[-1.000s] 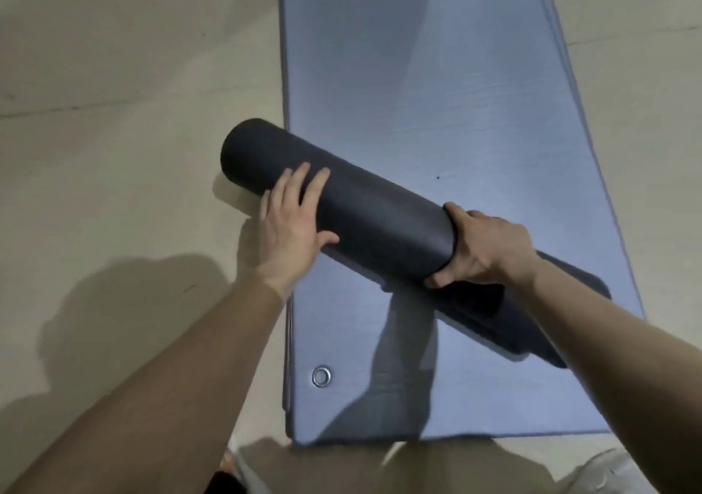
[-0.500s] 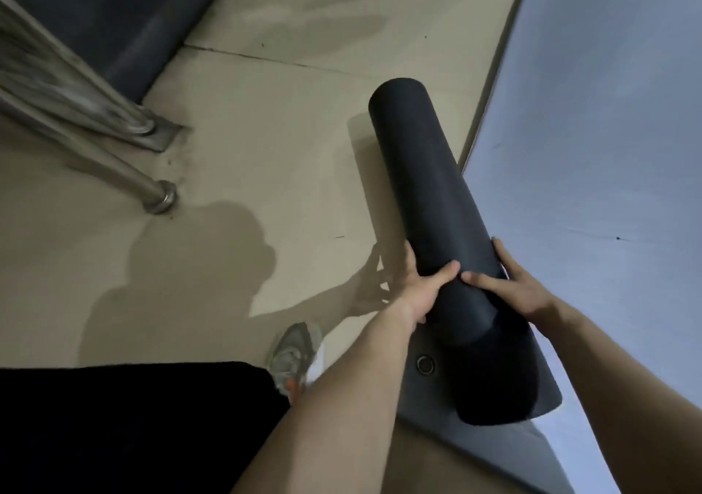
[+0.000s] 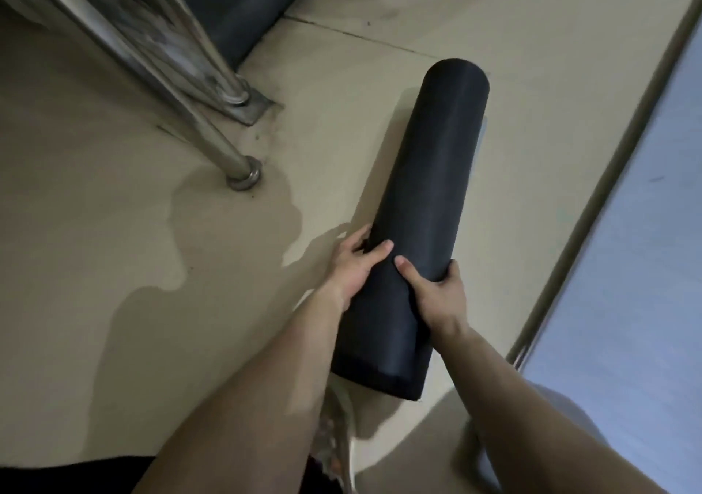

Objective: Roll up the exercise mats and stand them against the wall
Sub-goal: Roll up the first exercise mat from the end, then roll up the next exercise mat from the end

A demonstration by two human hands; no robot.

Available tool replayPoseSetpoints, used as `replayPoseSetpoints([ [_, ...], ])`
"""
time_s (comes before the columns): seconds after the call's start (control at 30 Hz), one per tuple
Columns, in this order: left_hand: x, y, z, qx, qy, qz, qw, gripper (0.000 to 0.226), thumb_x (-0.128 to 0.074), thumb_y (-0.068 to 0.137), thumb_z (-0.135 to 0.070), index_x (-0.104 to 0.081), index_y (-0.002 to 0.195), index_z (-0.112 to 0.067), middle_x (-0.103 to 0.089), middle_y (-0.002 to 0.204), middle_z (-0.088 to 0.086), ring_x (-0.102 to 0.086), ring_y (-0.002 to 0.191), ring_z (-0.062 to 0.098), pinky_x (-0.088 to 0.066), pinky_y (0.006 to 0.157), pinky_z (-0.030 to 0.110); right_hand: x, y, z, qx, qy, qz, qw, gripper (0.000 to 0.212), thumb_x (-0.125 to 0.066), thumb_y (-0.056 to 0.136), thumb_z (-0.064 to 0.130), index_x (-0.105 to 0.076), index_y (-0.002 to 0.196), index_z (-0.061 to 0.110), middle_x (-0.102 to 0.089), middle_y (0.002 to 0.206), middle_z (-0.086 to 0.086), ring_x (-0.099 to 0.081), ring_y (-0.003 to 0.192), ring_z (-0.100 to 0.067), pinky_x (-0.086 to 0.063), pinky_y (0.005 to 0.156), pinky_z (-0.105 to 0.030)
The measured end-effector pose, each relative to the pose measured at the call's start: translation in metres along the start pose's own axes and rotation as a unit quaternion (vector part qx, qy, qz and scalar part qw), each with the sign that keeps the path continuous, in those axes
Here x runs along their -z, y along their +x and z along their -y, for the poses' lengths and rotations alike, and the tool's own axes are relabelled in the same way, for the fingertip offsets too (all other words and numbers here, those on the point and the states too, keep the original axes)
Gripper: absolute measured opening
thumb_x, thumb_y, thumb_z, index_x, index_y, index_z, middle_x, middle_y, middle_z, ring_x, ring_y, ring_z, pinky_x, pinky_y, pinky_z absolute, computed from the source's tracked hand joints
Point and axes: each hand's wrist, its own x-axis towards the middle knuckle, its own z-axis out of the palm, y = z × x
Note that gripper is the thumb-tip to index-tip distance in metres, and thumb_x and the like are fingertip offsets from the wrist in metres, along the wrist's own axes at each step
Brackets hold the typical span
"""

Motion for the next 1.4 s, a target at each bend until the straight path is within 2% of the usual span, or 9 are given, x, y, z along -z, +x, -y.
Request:
replayPoseSetpoints([
  [0.2,0.156,0.053,-0.032,-0.056,0.031,-0.102,0.993,0.038,-0.066,0.097,-0.016,-0.061,0.135,-0.02,-0.067,0.115,-0.011,-0.067,0.101,-0.001,-0.051,0.089,0.017,-0.177,0.021,0.046,0.004,-0.055,0.05,0.997,0.114,-0.074,0.045,0.089,-0.048,0.138,0.028,-0.06,0.134,-0.011,-0.06,0.12,-0.037,-0.05,0.107,-0.052],
  [0.37,0.236,0.081,-0.015,-0.043,0.095,-0.219,0.97,0.039,-0.056,0.103,-0.016,-0.058,0.142,-0.015,-0.064,0.13,-0.004,-0.06,0.125,0.019,-0.044,0.11,0.032,-0.263,0.026,0.047,0.0,-0.167,0.126,0.978,0.102,-0.073,0.078,0.07,-0.027,0.157,0.024,-0.049,0.142,-0.019,-0.051,0.129,-0.045,-0.043,0.113,-0.05],
  [0.5,0.24,0.073,-0.011,-0.017,0.206,-0.267,0.941,0.042,-0.054,0.103,-0.023,-0.056,0.144,-0.024,-0.059,0.144,-0.001,-0.055,0.133,0.021,-0.039,0.115,0.033,-0.255,0.025,0.037,0.024,-0.187,0.23,0.955,0.08,-0.074,0.091,0.04,-0.033,0.155,0.016,-0.056,0.148,-0.01,-0.057,0.132,-0.035,-0.048,0.111,-0.048],
  [0.63,0.179,0.031,-0.033,-0.069,0.371,-0.323,0.868,0.052,-0.062,0.096,-0.03,-0.05,0.147,-0.023,-0.054,0.146,0.003,-0.051,0.132,0.026,-0.044,0.108,0.039,-0.171,0.002,0.039,0.05,-0.303,0.186,0.933,0.068,-0.061,0.1,0.042,-0.039,0.157,0.012,-0.05,0.155,-0.014,-0.05,0.14,-0.034,-0.04,0.114,-0.038],
  [0.8,0.029,-0.037,-0.052,-0.124,0.479,-0.109,0.862,0.055,-0.061,0.095,-0.038,-0.049,0.146,-0.025,-0.049,0.149,-0.001,-0.046,0.135,0.025,-0.043,0.107,0.039,0.019,-0.036,0.013,0.02,-0.357,0.065,0.931,0.055,-0.058,0.097,0.041,-0.053,0.146,0.016,-0.055,0.143,-0.018,-0.059,0.127,-0.032,-0.045,0.1,-0.037],
  [1.03,-0.191,-0.164,0.015,-0.186,0.587,0.135,0.776,0.058,-0.067,0.088,-0.042,-0.051,0.143,-0.028,-0.049,0.146,-0.001,-0.046,0.135,0.024,-0.041,0.107,0.037,0.319,-0.139,-0.067,-0.093,-0.355,-0.133,0.921,0.055,-0.055,0.1,0.039,-0.049,0.148,0.013,-0.046,0.145,-0.022,-0.058,0.124,-0.044,-0.046,0.104,-0.045],
  [1.23,-0.285,-0.216,0.139,-0.224,0.703,0.311,0.599,0.083,-0.078,0.076,-0.053,-0.042,0.148,-0.033,-0.04,0.151,-0.001,-0.036,0.137,0.025,-0.033,0.108,0.035,0.418,-0.193,-0.182,-0.152,-0.434,-0.123,0.879,0.055,-0.053,0.098,0.039,-0.046,0.151,0.027,-0.042,0.146,-0.01,-0.044,0.132,-0.038,-0.048,0.098,-0.047],
  [1.33,-0.28,-0.232,0.194,-0.23,0.777,0.332,0.483,0.11,-0.082,0.067,-0.06,-0.02,0.154,-0.034,-0.011,0.161,0.005,-0.015,0.146,0.034,-0.027,0.117,0.047,0.409,-0.214,-0.236,-0.154,-0.527,-0.021,0.836,0.087,-0.073,0.084,0.05,-0.025,0.154,0.032,-0.025,0.153,-0.007,-0.033,0.136,-0.037,-0.051,0.097,-0.048],
  [1.4,-0.274,-0.231,0.208,-0.271,0.798,0.311,0.439,0.111,-0.082,0.07,-0.056,-0.013,0.155,-0.035,-0.003,0.163,0.007,-0.01,0.147,0.038,-0.026,0.118,0.05,0.4,-0.217,-0.258,-0.14,-0.594,-0.042,0.791,0.095,-0.08,0.079,0.041,-0.017,0.151,0.033,-0.021,0.154,-0.006,-0.034,0.134,-0.037,-0.054,0.089,-0.044],
])
